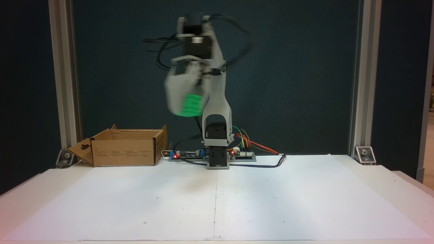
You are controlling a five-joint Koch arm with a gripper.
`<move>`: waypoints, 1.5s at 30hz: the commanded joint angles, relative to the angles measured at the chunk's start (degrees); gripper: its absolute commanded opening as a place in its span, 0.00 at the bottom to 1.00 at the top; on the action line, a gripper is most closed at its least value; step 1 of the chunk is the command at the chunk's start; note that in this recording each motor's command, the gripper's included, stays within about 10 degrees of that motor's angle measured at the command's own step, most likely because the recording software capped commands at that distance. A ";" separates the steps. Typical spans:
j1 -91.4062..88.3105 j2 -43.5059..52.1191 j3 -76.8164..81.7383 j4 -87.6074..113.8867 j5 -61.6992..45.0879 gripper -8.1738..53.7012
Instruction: Grasp a green dice and put it in the bin.
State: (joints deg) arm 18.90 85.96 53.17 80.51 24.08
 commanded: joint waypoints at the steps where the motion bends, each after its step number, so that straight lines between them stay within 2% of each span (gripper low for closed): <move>1: 9.03 2.90 -1.05 1.76 -9.56 0.32; 11: 50.25 2.46 -1.05 -3.60 -32.41 0.32; 17: 74.00 -2.20 2.99 -8.88 -46.39 0.32; 21: 77.96 -2.20 25.05 -23.62 -52.65 0.32; 24: 79.19 -2.46 33.84 -34.17 -54.93 0.32; 32: 83.23 -5.27 33.49 -58.69 -58.45 0.32; 45: 87.10 -5.19 31.64 -59.77 -61.08 0.32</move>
State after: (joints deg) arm 105.56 80.07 88.86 22.59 -32.34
